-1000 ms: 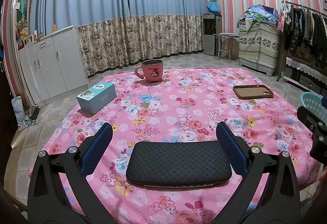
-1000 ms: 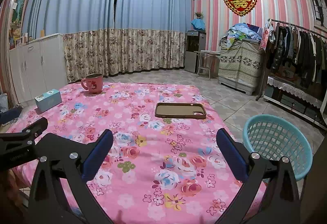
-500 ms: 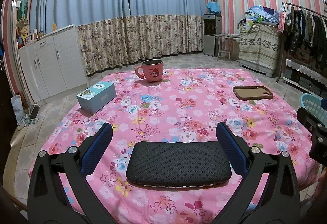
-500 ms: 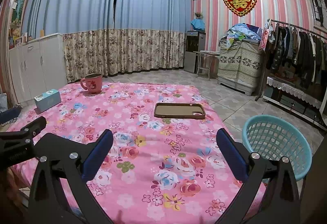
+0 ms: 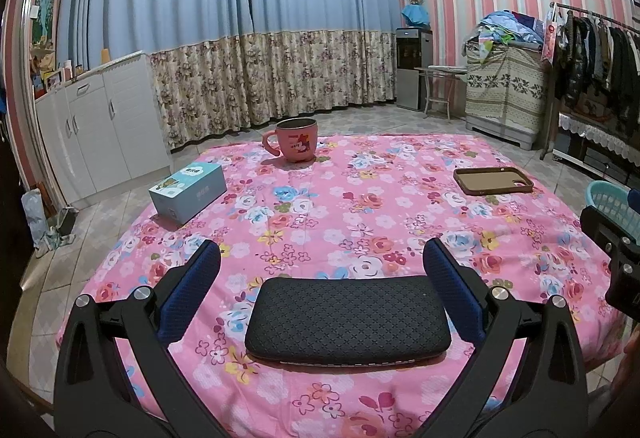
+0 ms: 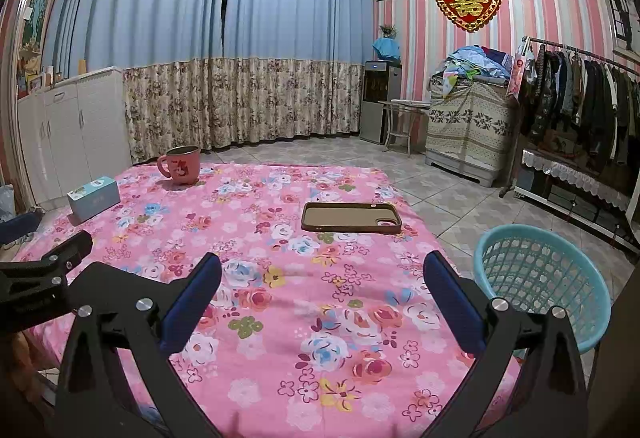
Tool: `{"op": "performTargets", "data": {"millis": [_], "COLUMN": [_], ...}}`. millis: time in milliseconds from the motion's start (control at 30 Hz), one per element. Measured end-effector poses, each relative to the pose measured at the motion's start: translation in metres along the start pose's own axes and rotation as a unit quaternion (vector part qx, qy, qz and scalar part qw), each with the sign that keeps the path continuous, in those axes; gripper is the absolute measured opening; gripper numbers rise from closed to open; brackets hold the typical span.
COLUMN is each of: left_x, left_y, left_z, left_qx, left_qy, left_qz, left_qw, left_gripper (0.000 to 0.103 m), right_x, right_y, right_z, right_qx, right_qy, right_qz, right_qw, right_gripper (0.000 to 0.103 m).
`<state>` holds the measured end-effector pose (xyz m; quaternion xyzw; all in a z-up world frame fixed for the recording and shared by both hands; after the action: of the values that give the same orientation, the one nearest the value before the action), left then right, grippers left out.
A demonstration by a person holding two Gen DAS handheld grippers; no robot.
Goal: Collect trash
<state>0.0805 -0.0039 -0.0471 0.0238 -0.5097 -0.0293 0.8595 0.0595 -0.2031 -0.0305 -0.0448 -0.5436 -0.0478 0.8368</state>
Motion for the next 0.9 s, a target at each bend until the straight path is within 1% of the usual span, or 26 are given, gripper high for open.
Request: {"op": "performTargets", "data": {"millis": [900], "left_x": [-0.0006], "left_y": [-0.0004], "left_z": [0.0001], "left_qx": [0.0], "left_qy": [0.0], "left_qz": [0.0], "left_qw": [1.0], "left_gripper": [0.098], "right_x": [-0.0001], "right_y": [-0.0004], "right_z": [0.0004], "right_qx": [-0.001], "right_qy": [0.001], "right_qz": [0.002], "right_qw": [1.0], "right_gripper": [0.099]}}
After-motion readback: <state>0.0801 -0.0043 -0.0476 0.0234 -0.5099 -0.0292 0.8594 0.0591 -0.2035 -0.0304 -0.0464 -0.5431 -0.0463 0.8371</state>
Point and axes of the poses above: each gripper's, at about its wrist camera, not at the fingertips, and z roughly against the way its jaws point, y to its left, x to its top, the point moved 7 cm from there along -z, roughly the way its jaws point, and after that the axes turned 2 degrees about y, right-handed, at the moved point
